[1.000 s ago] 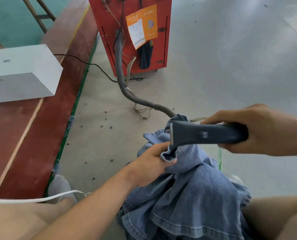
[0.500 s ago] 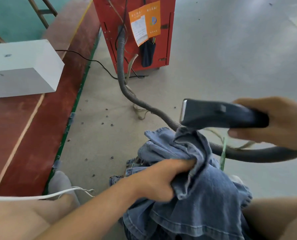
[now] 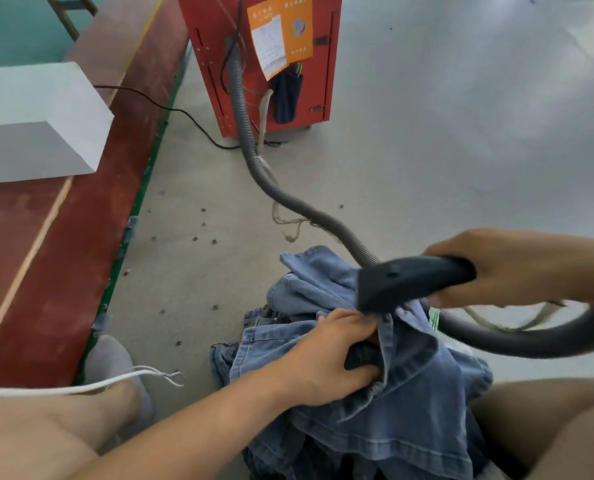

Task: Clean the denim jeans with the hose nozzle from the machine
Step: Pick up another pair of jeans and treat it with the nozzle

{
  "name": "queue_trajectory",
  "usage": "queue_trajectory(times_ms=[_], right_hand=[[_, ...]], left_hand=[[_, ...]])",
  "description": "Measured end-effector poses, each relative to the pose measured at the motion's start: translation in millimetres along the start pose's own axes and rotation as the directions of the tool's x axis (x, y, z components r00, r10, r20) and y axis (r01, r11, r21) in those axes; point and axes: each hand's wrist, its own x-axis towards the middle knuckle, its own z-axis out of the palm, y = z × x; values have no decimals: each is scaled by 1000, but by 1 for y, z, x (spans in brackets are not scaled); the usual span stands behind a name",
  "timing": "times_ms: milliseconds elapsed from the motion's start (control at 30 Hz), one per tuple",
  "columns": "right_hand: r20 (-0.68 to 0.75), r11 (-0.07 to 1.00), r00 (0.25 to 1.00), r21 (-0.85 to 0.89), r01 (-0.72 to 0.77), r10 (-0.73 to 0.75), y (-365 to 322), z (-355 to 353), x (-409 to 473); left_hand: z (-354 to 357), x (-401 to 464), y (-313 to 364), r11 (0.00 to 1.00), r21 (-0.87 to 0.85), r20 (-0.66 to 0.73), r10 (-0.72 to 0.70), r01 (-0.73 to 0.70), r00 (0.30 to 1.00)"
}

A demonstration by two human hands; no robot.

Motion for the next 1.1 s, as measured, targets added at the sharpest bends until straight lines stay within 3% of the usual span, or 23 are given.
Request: queue_trajectory(times_ms=[133,200,333,500,633,700,767,833,867,900,967,1000,1033,1067,1100], right_hand=[[-293,997,956,64,42,-22,-11,-8,14],[-315,994,949,109,15,20,-3,-21,7],[-106,989,985,77,-128,136,22,-41,-20],[128,985,977,-47,-167,172,37,-20,-22],[149,985,987,-169,-41,67,22,5,-1],[68,1000,998,-15,-13,14,17,0,5],[-133,994,991,113,-8,23,17,-12,7],[-292,981,951,188,-46,100,17,-21,11],[-326,972,932,217,-86,155,17,-20,18],[-342,963,918,241,-123,202,16,-16,27],[-334,964,913,205,-172,234,13,1,50],[-308,971,925,152,-185,224,12,12,61],[-273,976,938,89,-198,215,11,22,69],[-238,978,949,18,-207,205,11,31,74],[-201,977,961,-49,-206,192,11,39,76]], left_hand=[[11,-1,0,983,174,15,62,-63,998],[14,-2,-4,986,157,-40,71,-64,997],[21,-5,-7,996,-32,-163,73,-79,984],[16,-6,-11,920,-388,-284,-185,64,941],[29,-9,-7,972,-235,-290,-95,26,952],[38,-14,-6,989,-151,-318,-43,-6,947],[45,-20,-2,996,47,-329,92,-81,940],[59,-27,2,930,311,-237,276,-197,932],[67,-30,4,899,363,-130,309,-245,942],[74,-32,7,902,354,-18,270,-246,963],[81,-37,12,966,171,135,173,-195,976],[76,-36,14,974,81,119,202,-213,972],[69,-33,14,964,23,5,266,-266,964],[57,-29,12,954,-43,-174,284,-295,943],[47,-24,4,938,-82,-384,283,-337,879]])
